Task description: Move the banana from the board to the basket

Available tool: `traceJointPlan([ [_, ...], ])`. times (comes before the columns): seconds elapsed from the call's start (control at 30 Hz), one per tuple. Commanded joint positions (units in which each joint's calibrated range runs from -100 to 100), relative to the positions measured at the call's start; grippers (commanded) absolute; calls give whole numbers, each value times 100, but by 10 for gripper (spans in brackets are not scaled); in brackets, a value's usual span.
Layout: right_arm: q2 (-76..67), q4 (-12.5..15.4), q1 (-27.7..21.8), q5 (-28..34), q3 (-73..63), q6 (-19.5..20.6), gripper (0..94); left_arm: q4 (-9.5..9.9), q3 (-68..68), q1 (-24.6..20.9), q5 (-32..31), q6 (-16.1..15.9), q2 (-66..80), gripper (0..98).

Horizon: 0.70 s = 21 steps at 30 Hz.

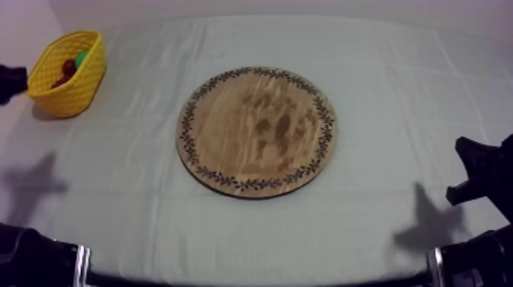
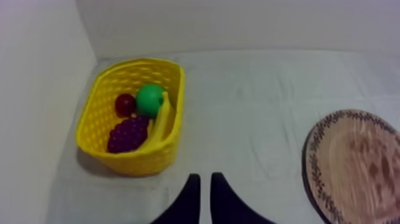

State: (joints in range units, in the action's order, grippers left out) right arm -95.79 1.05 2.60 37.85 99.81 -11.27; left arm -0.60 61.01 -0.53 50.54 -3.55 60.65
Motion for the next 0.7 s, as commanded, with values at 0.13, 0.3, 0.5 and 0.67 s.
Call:
traceJointPlan([
  [0.13, 3, 0, 1, -2, -3, -1, 2, -74, 1778, 93, -264, 120, 1424, 30],
  [0.3, 3, 0, 1, -2, -3, 0, 2, -81, 2587, 165, -401, 264, 2276, 24],
  [0.5, 3, 0, 1, -2, -3, 1, 2, -125, 3297, 213, -617, 311, 3114, 4],
  [0.67, 3, 0, 1, -2, -3, 1, 2, -89, 3476, 153, -668, 343, 3548, 1],
])
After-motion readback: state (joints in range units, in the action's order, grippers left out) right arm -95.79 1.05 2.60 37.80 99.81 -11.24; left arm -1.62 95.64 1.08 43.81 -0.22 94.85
